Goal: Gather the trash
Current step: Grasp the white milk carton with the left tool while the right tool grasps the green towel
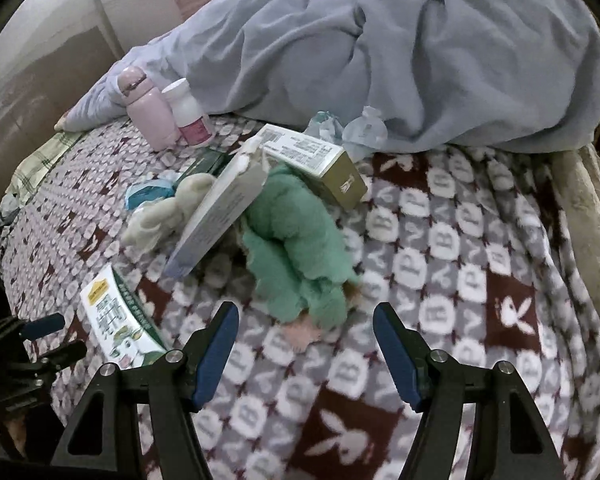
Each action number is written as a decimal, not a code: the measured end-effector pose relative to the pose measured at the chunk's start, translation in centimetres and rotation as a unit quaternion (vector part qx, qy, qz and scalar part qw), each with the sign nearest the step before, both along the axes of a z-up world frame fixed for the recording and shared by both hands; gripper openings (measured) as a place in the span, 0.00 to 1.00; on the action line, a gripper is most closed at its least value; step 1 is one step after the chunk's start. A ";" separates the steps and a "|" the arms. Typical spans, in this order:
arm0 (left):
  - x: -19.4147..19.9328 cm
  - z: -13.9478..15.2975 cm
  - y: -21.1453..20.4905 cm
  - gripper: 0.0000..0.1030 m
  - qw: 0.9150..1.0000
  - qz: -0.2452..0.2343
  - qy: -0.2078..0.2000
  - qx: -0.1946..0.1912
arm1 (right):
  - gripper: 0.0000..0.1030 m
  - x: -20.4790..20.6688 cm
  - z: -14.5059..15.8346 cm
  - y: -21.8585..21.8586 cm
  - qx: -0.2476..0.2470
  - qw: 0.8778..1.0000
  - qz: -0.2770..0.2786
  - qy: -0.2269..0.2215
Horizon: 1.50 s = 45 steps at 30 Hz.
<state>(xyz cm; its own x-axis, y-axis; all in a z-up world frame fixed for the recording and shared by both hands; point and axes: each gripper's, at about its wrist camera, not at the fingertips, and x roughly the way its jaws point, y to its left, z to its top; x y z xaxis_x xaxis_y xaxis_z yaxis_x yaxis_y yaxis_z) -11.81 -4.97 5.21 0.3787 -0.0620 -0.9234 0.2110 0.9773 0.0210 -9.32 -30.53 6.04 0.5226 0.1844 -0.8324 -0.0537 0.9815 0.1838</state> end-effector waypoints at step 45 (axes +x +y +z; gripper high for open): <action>2.4 0.0 -6.6 0.59 0.989 0.052 -0.032 -0.137 | 0.38 -6.3 0.1 -5.0 -0.022 0.999 -0.032 -0.035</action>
